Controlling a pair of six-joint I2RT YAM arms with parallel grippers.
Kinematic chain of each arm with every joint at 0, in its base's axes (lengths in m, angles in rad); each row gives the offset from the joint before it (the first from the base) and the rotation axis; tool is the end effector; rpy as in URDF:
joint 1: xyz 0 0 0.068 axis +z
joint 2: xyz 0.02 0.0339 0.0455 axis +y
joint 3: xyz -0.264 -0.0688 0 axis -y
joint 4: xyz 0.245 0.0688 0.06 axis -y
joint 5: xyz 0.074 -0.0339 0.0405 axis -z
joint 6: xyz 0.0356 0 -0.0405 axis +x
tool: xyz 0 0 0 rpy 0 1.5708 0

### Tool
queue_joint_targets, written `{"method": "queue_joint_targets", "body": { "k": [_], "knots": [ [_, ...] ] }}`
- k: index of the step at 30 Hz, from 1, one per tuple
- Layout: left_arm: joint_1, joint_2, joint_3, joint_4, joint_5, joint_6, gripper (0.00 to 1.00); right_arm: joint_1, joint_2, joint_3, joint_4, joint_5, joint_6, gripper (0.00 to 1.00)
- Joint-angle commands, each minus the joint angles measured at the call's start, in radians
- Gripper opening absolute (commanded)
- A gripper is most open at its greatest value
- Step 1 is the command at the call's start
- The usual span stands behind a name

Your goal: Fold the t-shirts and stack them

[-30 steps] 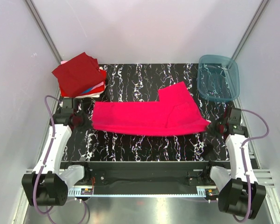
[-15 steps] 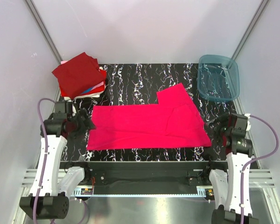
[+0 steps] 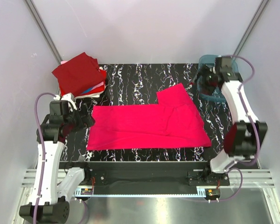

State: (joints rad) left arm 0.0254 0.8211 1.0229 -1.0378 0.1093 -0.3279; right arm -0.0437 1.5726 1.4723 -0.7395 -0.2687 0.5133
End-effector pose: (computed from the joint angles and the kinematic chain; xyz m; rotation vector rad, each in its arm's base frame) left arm 0.1415 -0.0003 0.3334 -0.3747 2.3888 -0.2709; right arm 0.3427 -0.0055 0.3320 0.5490 2.3789 0.5376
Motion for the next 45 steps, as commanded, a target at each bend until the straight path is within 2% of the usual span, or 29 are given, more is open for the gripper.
{"method": "queue_joint_targets", "body": {
  "k": [1,2,4,5,6,8,11,12,15,24,31,35,36,39,40,42,43,45],
  "knots": [
    [0.002,-0.056,-0.044,0.097,0.007,0.021,0.99,0.037,0.146,0.228,-0.041,0.126,-0.056,0.81],
    [0.004,-0.072,-0.066,0.108,0.000,0.006,0.99,0.038,0.253,0.284,-0.064,0.140,-0.058,0.80],
    [0.002,-0.074,-0.067,0.107,0.013,0.006,0.99,0.094,0.369,0.478,-0.107,0.193,-0.084,0.79],
    [0.002,-0.073,-0.073,0.120,0.012,-0.005,0.99,0.129,0.600,0.687,-0.215,0.245,-0.110,0.78],
    [0.002,-0.073,-0.073,0.120,0.012,-0.005,0.99,0.130,0.603,0.757,-0.216,0.258,-0.110,0.78],
    [0.004,-0.057,-0.079,0.131,0.029,-0.002,0.99,0.151,0.760,0.959,-0.291,0.264,-0.124,0.77],
    [0.002,-0.046,-0.084,0.133,0.043,-0.007,0.99,0.154,0.927,1.136,-0.350,0.273,-0.118,0.77],
    [0.002,-0.046,-0.084,0.136,0.044,-0.007,0.99,0.156,0.954,1.152,-0.345,0.228,-0.111,0.77],
    [0.002,-0.062,-0.086,0.137,0.043,-0.007,0.99,0.166,1.007,1.145,-0.291,0.235,-0.088,0.76],
    [0.004,-0.077,-0.089,0.142,0.052,-0.007,0.99,0.183,1.112,1.154,-0.262,0.445,-0.096,0.74],
    [0.002,-0.076,-0.090,0.147,0.055,-0.008,0.99,0.183,1.173,1.174,-0.253,0.488,-0.130,0.73],
    [0.004,-0.074,-0.092,0.144,0.050,-0.010,0.99,0.191,1.199,1.185,-0.251,0.450,-0.145,0.64],
    [0.004,-0.073,-0.093,0.147,0.052,-0.010,0.99,0.192,1.204,1.182,-0.251,0.448,-0.147,0.51],
    [0.004,-0.068,-0.092,0.145,0.052,-0.011,0.99,0.208,1.205,1.157,-0.236,0.422,-0.151,0.37],
    [0.004,-0.066,-0.092,0.147,0.053,-0.011,0.99,0.211,1.204,1.154,-0.232,0.418,-0.151,0.29],
    [0.004,-0.063,-0.092,0.145,0.052,-0.010,0.99,0.220,1.201,1.146,-0.227,0.405,-0.162,0.22],
    [0.002,-0.063,-0.092,0.145,0.052,-0.011,0.99,0.225,1.195,1.143,-0.222,0.408,-0.164,0.10],
    [0.004,-0.063,-0.093,0.145,0.050,-0.011,0.99,0.226,1.182,1.137,-0.219,0.422,-0.174,0.00]
  ]
}}
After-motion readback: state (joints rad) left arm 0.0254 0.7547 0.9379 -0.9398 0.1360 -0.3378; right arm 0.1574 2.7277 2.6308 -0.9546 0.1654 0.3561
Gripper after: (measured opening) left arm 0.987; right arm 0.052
